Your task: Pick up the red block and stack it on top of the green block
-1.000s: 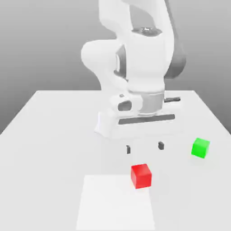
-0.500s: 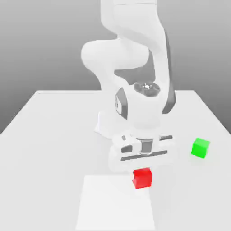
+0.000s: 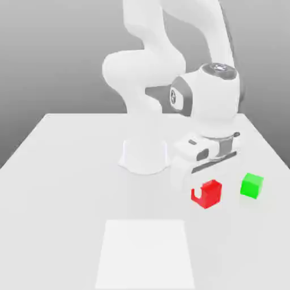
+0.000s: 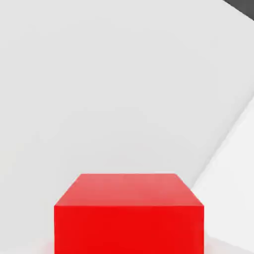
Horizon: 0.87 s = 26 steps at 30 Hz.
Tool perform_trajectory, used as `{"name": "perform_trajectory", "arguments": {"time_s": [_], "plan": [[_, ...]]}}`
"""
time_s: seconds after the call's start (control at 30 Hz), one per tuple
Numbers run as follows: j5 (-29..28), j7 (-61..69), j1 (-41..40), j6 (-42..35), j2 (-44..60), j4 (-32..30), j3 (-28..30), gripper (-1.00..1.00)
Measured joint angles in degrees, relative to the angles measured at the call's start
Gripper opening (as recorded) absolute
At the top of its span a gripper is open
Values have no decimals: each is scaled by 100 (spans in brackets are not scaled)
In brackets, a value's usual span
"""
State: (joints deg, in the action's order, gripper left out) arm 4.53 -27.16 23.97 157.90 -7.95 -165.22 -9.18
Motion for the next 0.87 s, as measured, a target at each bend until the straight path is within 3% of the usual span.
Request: {"name": "perform_trajectory", "arguments": {"time_s": [0.43,0.77,0.8,0.87], "plan": [[268,2442,2072,-439,-204,208,-1002,-100],[-990,1636,1894,777,1134,268,-971,-100],[-1090,1566,1913,856,1221,268,-935,100],[-1090,1566,1913,856,1221,268,-935,100]]}}
